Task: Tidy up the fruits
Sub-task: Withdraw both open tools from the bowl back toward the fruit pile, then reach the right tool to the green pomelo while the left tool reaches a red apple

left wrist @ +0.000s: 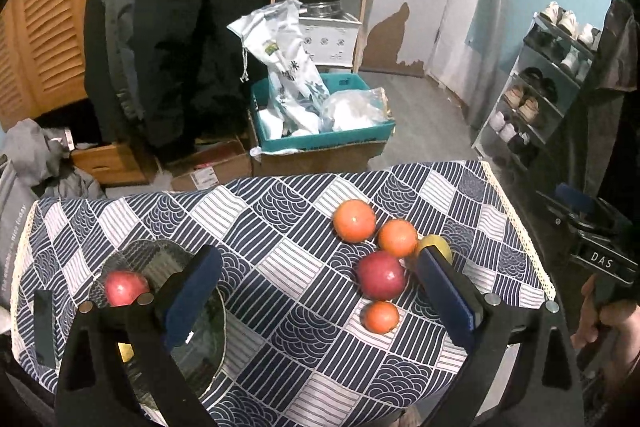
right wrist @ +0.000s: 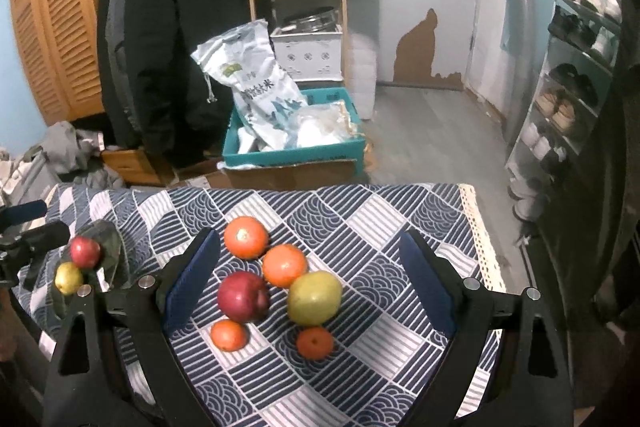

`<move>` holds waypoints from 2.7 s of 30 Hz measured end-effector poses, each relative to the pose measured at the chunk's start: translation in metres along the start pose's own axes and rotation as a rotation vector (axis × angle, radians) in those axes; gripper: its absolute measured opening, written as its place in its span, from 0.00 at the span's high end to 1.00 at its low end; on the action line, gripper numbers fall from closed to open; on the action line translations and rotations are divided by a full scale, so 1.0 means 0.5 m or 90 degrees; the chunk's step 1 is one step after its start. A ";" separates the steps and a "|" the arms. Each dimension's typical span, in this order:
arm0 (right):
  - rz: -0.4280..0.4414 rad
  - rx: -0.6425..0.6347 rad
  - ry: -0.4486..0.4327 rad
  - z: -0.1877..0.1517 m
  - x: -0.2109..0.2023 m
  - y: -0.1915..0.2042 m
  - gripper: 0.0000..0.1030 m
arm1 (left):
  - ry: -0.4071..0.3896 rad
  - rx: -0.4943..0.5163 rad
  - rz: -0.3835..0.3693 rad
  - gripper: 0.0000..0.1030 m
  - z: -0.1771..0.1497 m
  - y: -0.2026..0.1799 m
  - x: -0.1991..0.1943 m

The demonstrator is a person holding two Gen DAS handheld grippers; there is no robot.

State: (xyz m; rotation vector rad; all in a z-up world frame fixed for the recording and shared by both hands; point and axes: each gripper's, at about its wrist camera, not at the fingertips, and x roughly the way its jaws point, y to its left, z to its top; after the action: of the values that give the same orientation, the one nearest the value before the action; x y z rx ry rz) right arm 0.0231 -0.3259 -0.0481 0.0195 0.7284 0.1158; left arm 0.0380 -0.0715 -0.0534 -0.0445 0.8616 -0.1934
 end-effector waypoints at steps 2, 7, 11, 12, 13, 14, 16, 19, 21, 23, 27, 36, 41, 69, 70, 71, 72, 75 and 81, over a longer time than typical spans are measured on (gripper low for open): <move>0.002 0.000 0.009 -0.002 0.009 -0.002 0.12 | 0.007 -0.001 0.003 0.04 -0.002 -0.002 0.010; 0.002 -0.010 0.037 -0.010 0.038 0.003 0.12 | 0.033 -0.006 0.002 0.04 -0.008 -0.002 0.044; -0.002 -0.015 0.062 -0.021 0.068 0.005 0.12 | 0.050 -0.012 0.003 0.04 -0.014 -0.001 0.072; -0.002 -0.015 0.069 -0.024 0.075 0.005 0.12 | 0.052 -0.013 0.002 0.04 -0.014 -0.002 0.078; -0.003 -0.016 0.075 -0.026 0.081 0.004 0.12 | 0.053 -0.014 0.002 0.04 -0.014 -0.002 0.084; -0.004 -0.016 0.083 -0.029 0.088 0.003 0.12 | 0.056 -0.014 0.003 0.04 -0.015 -0.002 0.089; -0.001 -0.015 0.093 -0.034 0.098 0.000 0.12 | 0.062 -0.016 0.002 0.04 -0.017 -0.003 0.103; 0.004 -0.005 0.112 -0.042 0.117 -0.009 0.12 | 0.073 -0.020 0.001 0.04 -0.020 -0.005 0.126; 0.009 0.003 0.128 -0.046 0.136 -0.014 0.12 | 0.084 -0.020 0.002 0.04 -0.023 -0.008 0.146; 0.008 0.009 0.144 -0.052 0.153 -0.019 0.12 | 0.092 -0.019 0.002 0.04 -0.025 -0.011 0.161; 0.012 0.015 0.176 -0.066 0.191 -0.020 0.12 | 0.111 -0.014 0.004 0.04 -0.031 -0.016 0.198; 0.018 0.012 0.243 -0.104 0.278 -0.019 0.12 | 0.142 -0.019 -0.005 0.04 -0.042 -0.021 0.263; 0.029 0.025 0.270 -0.123 0.318 -0.025 0.12 | 0.167 -0.023 -0.008 0.04 -0.051 -0.020 0.302; 0.019 0.050 0.298 -0.160 0.366 -0.059 0.30 | 0.224 -0.039 -0.068 0.04 -0.066 -0.077 0.384; 0.016 0.052 0.291 -0.157 0.359 -0.063 0.30 | 0.228 -0.036 -0.070 0.04 -0.068 -0.084 0.388; 0.009 0.052 0.284 -0.153 0.352 -0.067 0.30 | 0.231 -0.034 -0.072 0.04 -0.070 -0.090 0.393; 0.001 0.051 0.276 -0.148 0.346 -0.070 0.30 | 0.236 -0.030 -0.074 0.04 -0.073 -0.098 0.400; -0.004 0.060 0.263 -0.142 0.329 -0.083 0.30 | 0.247 -0.021 -0.073 0.04 -0.082 -0.111 0.413; -0.006 0.071 0.253 -0.143 0.315 -0.095 0.30 | 0.268 -0.024 -0.075 0.04 -0.096 -0.121 0.441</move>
State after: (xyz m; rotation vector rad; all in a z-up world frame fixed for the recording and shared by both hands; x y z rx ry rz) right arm 0.0968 -0.3570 -0.2085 0.1016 1.1309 0.0704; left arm 0.1325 -0.1702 -0.2430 -0.0916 1.2844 -0.3029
